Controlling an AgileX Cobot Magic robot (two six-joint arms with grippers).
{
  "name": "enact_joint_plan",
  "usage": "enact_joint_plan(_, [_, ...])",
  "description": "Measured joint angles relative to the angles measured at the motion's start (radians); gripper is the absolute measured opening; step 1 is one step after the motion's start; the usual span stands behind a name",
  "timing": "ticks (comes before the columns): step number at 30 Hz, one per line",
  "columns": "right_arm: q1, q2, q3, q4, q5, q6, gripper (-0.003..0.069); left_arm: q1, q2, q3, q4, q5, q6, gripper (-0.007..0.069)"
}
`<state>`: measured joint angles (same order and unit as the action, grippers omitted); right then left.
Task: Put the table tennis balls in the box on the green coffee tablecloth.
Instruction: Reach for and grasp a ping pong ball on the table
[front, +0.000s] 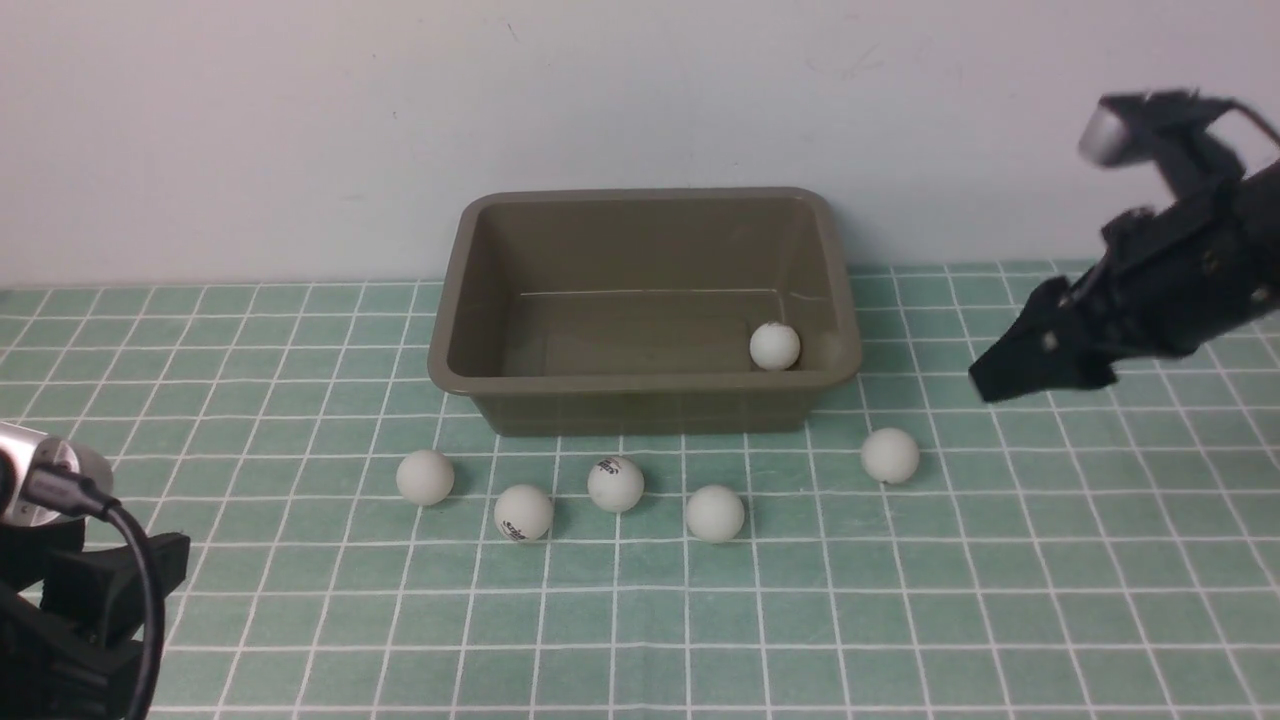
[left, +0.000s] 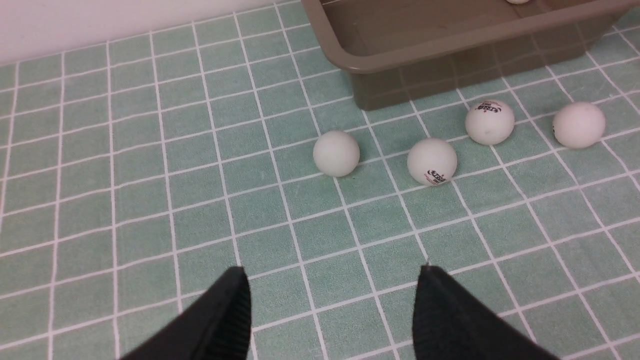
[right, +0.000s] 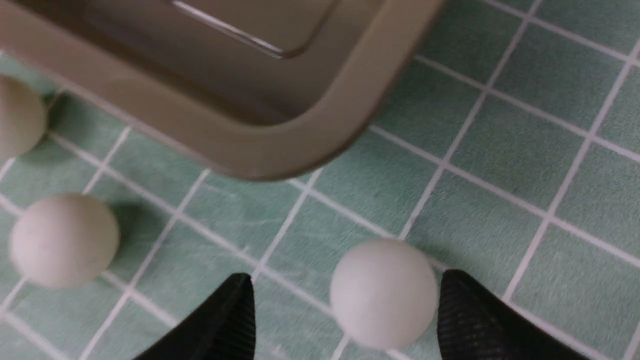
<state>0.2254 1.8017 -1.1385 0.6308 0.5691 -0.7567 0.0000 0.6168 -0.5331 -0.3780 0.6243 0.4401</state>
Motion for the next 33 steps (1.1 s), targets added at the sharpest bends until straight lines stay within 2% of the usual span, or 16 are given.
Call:
enact_joint_plan(22, [0.0, 0.178, -0.067, -0.045, -0.034, 0.002, 0.0444, 0.0, 0.0, 0.0, -0.001, 0.004, 0.0, 0.0395])
enact_joint_plan(27, [0.0, 0.182, -0.068, -0.049, -0.023, 0.002, 0.0409, 0.0, 0.0, 0.0, -0.002, 0.004, 0.0, 0.0395])
enact_joint_plan(29, [0.0, 0.182, -0.068, -0.049, -0.022, 0.002, 0.0356, 0.0, 0.0, 0.0, -0.002, 0.004, 0.0, 0.0395])
enact_joint_plan(33, [0.0, 0.175, -0.077, -0.081, -0.013, 0.005, 0.0356, 0.0, 0.0, 0.0, -0.002, 0.022, 0.0, 0.0395])
